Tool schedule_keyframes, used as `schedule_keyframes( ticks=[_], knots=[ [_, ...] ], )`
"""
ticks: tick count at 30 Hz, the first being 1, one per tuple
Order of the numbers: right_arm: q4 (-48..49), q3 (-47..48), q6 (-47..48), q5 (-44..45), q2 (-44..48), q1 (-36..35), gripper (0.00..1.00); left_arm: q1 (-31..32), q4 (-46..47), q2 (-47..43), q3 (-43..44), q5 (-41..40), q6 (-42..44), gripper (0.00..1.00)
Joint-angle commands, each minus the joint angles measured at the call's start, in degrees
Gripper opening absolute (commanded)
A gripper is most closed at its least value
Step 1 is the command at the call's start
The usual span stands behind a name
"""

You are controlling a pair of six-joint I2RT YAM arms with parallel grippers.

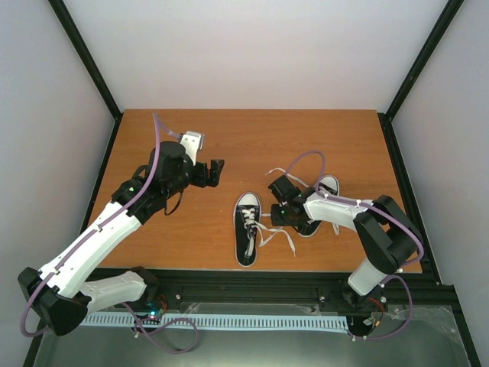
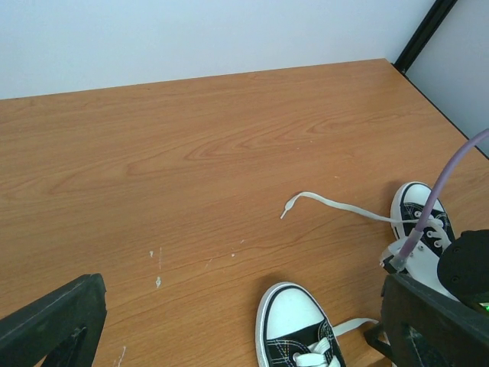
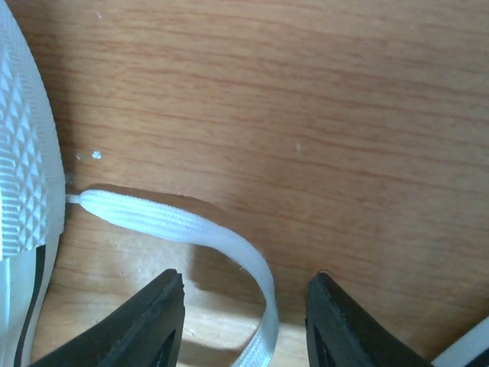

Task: Tie the shoes
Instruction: Cross the shoelace with the shoelace.

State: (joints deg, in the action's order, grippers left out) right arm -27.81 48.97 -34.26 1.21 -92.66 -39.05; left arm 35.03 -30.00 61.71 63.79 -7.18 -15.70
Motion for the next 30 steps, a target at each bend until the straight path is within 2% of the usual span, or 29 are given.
schedule_keyframes(
  ticks=[1, 5, 10, 14, 18, 24, 27, 30],
  knots=[
    [0.3, 1.7, 0.4, 2.2, -1.4, 0.3, 0.44, -0.2, 1.2, -0.9, 0.2, 0.9, 1.2, 1.0],
    [0.3, 2.8, 1.2, 3.2, -2.8, 0.4, 0.34, -0.2, 1.3, -0.5, 0.0, 1.6, 1.0, 1.0],
    [0.5, 3.8, 1.5, 3.8, -2.8, 0.4, 0.04, -0.3, 1.8, -0.3, -0.6, 3.4, -0.6, 1.0],
    [-0.8, 5.0, 0.8, 5.8, 4.2, 0.4, 0.03, -0.2, 8.2, -1.5, -4.7, 7.5, -6.1, 1.0],
    [0.1, 6.0, -1.4, 5.0, 13.6, 1.2, 0.03, 0.0, 25.0, -0.4, -15.1, 20.0, -11.6, 0.99],
    [4.0, 7.0, -6.5, 1.1, 21.2, 2.1, 0.03, 2.0, 45.1, 8.4, -24.3, 34.3, -9.7, 0.97],
    [6.5, 6.8, -9.3, 0.3, 23.1, 2.2, 0.03, 4.2, 48.9, 12.6, -24.4, 39.1, -8.6, 0.96],
    [8.4, 7.1, -10.6, -0.8, 23.1, 2.2, 0.03, 6.6, 47.9, 16.4, -22.1, 39.6, -6.1, 0.96]
  ],
)
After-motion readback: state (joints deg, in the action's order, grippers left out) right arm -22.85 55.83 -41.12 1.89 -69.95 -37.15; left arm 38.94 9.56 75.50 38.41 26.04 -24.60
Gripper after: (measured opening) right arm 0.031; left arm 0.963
